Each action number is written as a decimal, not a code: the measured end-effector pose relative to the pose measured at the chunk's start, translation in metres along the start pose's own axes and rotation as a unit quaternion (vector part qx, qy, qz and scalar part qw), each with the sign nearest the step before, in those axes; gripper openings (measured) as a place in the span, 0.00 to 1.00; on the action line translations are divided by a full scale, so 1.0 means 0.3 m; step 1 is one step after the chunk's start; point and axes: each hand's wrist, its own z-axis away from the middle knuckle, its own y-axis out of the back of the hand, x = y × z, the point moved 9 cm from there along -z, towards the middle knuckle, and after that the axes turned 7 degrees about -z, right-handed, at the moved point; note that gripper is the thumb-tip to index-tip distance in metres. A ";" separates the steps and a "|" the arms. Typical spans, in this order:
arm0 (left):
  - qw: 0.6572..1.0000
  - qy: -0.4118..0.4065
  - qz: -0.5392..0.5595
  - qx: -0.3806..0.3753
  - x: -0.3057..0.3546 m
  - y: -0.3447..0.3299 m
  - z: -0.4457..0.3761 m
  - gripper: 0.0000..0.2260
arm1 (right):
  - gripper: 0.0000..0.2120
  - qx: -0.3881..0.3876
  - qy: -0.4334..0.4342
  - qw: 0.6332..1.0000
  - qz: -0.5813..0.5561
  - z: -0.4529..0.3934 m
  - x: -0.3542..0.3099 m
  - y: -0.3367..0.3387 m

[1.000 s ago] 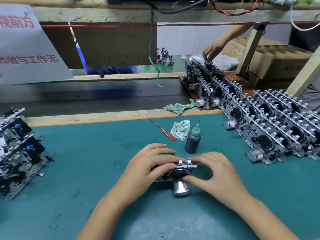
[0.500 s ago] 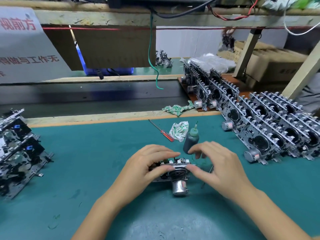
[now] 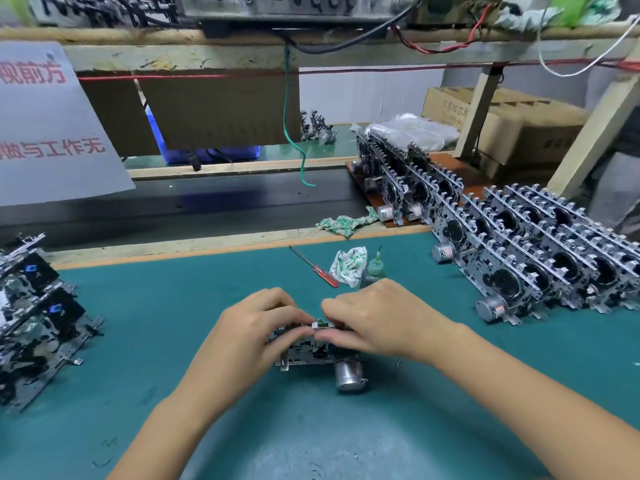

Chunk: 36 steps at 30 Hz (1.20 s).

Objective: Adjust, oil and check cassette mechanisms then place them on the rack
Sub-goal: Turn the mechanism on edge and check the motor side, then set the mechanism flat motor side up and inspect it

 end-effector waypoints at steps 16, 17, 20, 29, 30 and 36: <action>0.939 -0.319 0.078 -0.099 0.698 -0.282 -0.408 0.07 | 0.19 0.094 -0.314 0.942 0.068 0.630 0.228 0.511; 0.932 -0.341 0.076 -0.098 0.763 -0.315 -0.437 0.07 | 0.18 0.094 -0.341 0.932 0.083 0.689 0.253 0.544; 0.916 -0.384 0.055 -0.103 0.929 -0.437 -0.504 0.10 | 0.17 0.079 -0.408 0.900 0.130 0.853 0.329 0.611; 0.859 -0.431 -0.218 -0.172 1.118 -0.824 -0.598 0.25 | 0.17 0.046 -0.591 0.778 0.209 1.198 0.590 0.603; 0.860 -0.419 -0.226 -0.185 1.120 -0.851 -0.616 0.26 | 0.17 0.064 -0.598 0.771 0.209 1.214 0.608 0.597; 0.861 -0.344 -0.288 -0.240 1.102 -0.998 -0.628 0.28 | 0.15 0.099 -0.613 0.748 0.236 1.252 0.675 0.591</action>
